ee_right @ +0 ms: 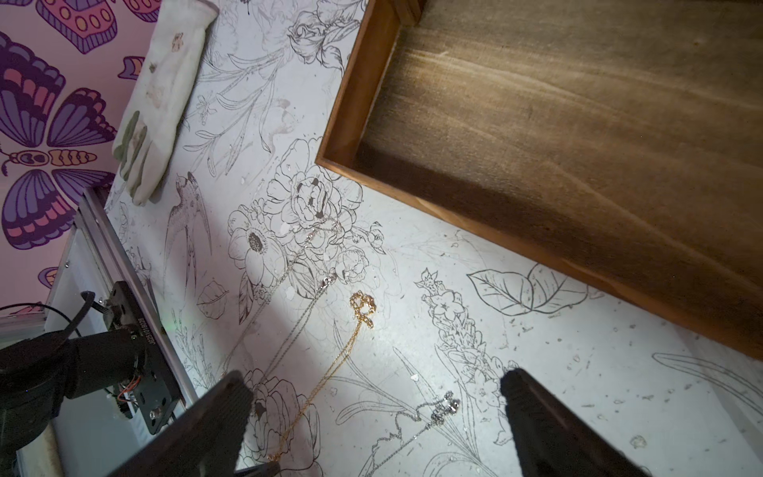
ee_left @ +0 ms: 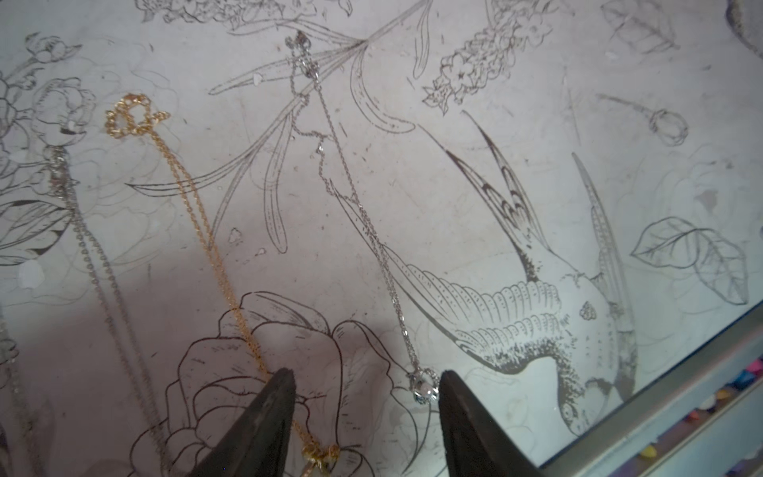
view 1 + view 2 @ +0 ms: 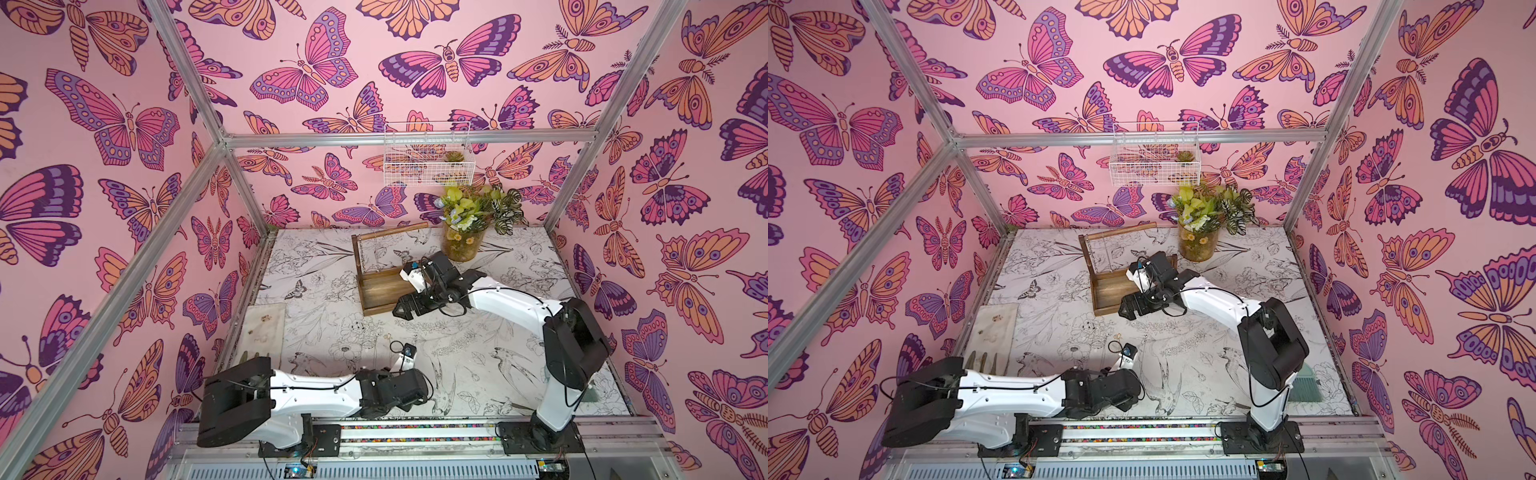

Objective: Take the necklace off the jewelry display stand
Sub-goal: Place the necklace at the center of the board, then take off the necklace from the stand.

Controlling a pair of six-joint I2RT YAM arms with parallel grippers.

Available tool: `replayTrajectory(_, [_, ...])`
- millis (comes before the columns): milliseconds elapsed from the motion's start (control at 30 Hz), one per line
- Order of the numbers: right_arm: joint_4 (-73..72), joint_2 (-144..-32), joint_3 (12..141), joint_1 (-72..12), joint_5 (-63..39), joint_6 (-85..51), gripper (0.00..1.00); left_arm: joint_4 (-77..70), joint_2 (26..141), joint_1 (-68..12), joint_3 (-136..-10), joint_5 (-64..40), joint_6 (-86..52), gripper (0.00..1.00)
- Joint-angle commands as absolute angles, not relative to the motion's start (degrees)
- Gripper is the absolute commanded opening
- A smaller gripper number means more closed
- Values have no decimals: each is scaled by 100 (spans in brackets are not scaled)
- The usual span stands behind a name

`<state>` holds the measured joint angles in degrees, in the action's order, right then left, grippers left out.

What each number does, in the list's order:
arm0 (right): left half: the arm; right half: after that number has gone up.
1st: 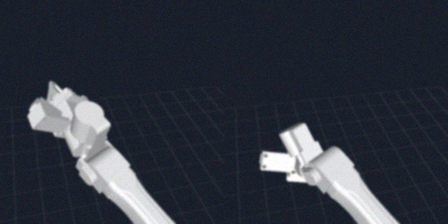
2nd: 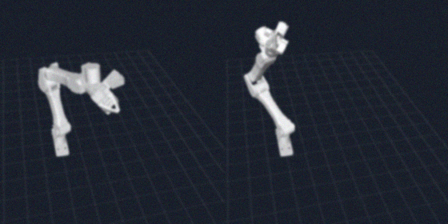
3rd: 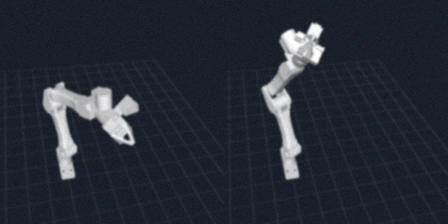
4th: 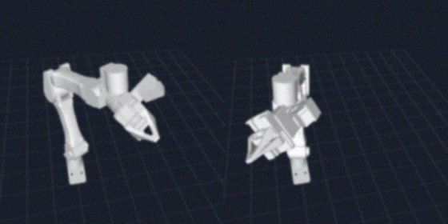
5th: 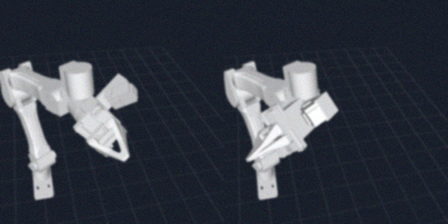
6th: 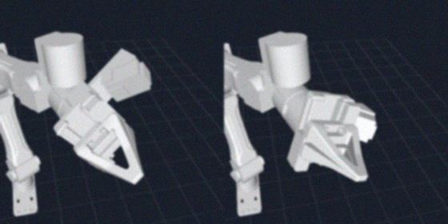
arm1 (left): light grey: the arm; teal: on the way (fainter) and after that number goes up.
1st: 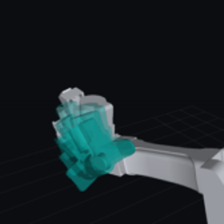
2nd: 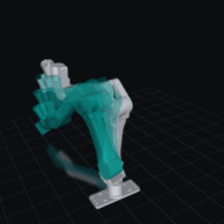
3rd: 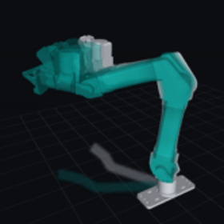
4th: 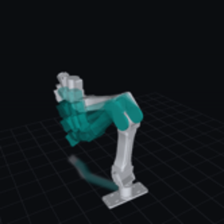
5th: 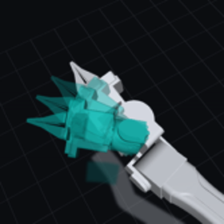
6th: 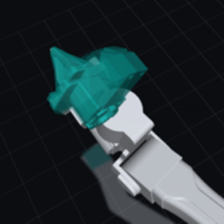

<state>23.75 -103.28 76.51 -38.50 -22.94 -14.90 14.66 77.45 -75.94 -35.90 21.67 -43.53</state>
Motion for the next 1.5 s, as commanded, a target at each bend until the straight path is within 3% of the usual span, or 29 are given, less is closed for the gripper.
replayTrajectory(0, [2508,-10190,7866,-3795,-2221,-1527,99,1834,7520,-7620,-3780,2427,-4155,63])
replayTrajectory(300, [1722,-10064,7676,-3536,-2595,-2014,99,2461,6599,-7465,-3857,2749,-4127,73])
replayTrajectory(533, [590,-9881,7448,-3515,-2365,-2127,100,2809,5521,-6677,-3656,2453,-4049,78])
replayTrajectory(833, [-583,-10341,7857,-3514,-1973,-2213,82,3137,4694,-5263,-3747,1637,-3327,90])
replayTrajectory(1133, [-746,-11122,8691,-3564,-1808,-2103,74,3155,4862,-4221,-3884,736,-2975,92])
replayTrajectory(1467, [-865,-11711,9384,-3767,-1396,-1977,64,3032,4922,-3730,-3856,283,-2740,92])
